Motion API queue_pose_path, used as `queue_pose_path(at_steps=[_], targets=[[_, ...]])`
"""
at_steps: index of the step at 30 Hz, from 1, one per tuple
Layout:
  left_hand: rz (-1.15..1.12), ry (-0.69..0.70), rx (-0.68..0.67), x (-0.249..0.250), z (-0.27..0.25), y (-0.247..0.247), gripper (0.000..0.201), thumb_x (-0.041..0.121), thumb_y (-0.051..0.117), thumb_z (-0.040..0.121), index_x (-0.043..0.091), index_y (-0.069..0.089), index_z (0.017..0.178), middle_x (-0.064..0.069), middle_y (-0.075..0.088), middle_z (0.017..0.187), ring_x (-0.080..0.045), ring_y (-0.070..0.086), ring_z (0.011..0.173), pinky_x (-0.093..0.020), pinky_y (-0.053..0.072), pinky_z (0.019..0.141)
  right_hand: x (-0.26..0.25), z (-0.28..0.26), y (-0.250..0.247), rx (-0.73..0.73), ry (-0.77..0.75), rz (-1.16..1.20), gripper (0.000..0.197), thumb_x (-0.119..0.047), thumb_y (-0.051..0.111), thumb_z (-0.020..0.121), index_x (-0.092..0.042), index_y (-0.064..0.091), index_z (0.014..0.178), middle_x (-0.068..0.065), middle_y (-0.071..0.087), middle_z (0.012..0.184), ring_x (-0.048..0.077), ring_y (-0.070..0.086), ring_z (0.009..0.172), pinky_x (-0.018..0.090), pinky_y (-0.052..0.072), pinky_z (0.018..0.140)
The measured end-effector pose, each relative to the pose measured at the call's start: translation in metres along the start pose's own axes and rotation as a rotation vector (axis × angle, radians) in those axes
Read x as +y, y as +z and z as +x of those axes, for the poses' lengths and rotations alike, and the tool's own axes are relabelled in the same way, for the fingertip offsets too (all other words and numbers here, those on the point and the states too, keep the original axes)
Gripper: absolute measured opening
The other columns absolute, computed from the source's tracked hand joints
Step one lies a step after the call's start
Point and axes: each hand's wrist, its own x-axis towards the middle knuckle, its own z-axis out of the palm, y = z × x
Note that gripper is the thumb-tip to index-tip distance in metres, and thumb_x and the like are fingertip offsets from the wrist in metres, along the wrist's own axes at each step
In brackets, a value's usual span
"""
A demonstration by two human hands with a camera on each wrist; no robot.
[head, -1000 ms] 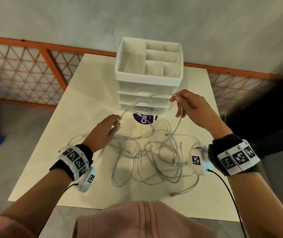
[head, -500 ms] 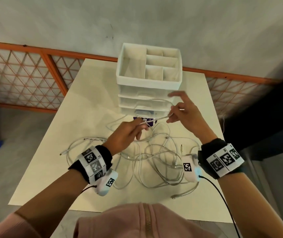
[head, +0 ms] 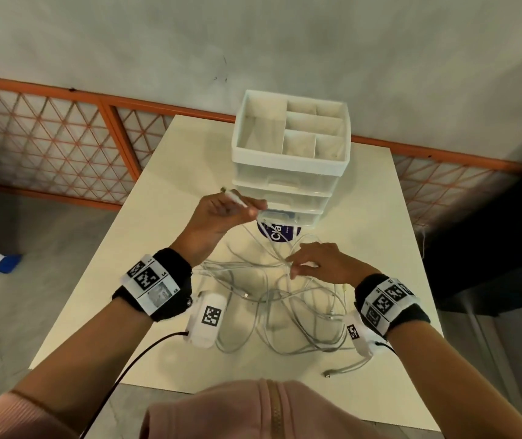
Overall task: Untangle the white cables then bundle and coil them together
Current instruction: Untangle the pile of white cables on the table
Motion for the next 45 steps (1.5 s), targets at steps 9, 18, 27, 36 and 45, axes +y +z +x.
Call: queue_pose_path(at_steps=[9, 18, 27, 36, 45], targets=[[0.593, -0.149, -0.176, -0.018, -0.006, 0.005, 0.021, 0.033, 0.06, 0.09, 0.014, 0.054, 0.084, 0.013, 0.033, 0.052, -0.009, 0.026, 0.053, -0.022, 0.026, 0.053, -0.023, -0.016, -0.047, 0.185, -0.041, 0.349, 0.018, -0.033, 0.069, 0.084, -0.019, 0.073, 0.074, -0.007, 0.062, 0.055, 0.009, 0.057, 0.056, 0.02, 0.043, 0.065], [0.702, -0.001, -0.052, -0.008, 0.006, 0.001, 0.022, 0.036, 0.061, 0.088, 0.032, 0.061, 0.067, -0.023, 0.062, 0.067, -0.013, 0.047, 0.059, -0.025, 0.035, 0.057, -0.027, -0.026, -0.064, 0.234, -0.033, 0.439, 0.024, -0.032, 0.064, 0.089, -0.014, 0.065, 0.072, -0.012, 0.057, 0.049, 0.006, 0.05, 0.05, 0.014, 0.042, 0.057], [0.808, -0.039, 0.445, 0.001, 0.003, -0.055, 0.021, 0.026, 0.062, 0.09, 0.012, 0.069, 0.077, -0.019, 0.058, 0.069, -0.019, 0.05, 0.063, -0.026, 0.035, 0.061, 0.045, -0.044, -0.047, 0.234, 0.237, 0.232, 0.022, -0.017, 0.052, 0.095, -0.015, 0.064, 0.077, 0.007, 0.068, 0.079, 0.018, 0.061, 0.079, 0.023, 0.041, 0.074], [0.733, 0.108, 0.218, -0.016, 0.002, 0.022, 0.037, 0.023, 0.058, 0.092, 0.022, 0.055, 0.13, 0.002, 0.039, 0.053, -0.003, 0.026, 0.047, -0.01, 0.029, 0.05, -0.033, -0.02, -0.072, 0.014, 0.249, -0.211, 0.033, -0.039, 0.046, 0.097, -0.023, 0.038, 0.068, 0.0, 0.052, 0.084, 0.02, 0.047, 0.083, 0.03, 0.042, 0.073], [0.707, 0.036, 0.03, -0.015, 0.002, 0.031, 0.033, 0.036, 0.038, 0.099, 0.028, 0.041, 0.068, 0.011, 0.038, 0.057, 0.001, 0.035, 0.045, -0.021, 0.03, 0.051, -0.048, -0.034, -0.081, 0.187, -0.02, 0.05, 0.023, -0.03, 0.065, 0.088, -0.023, 0.054, 0.068, -0.009, 0.054, 0.062, 0.003, 0.049, 0.057, 0.011, 0.036, 0.054]])
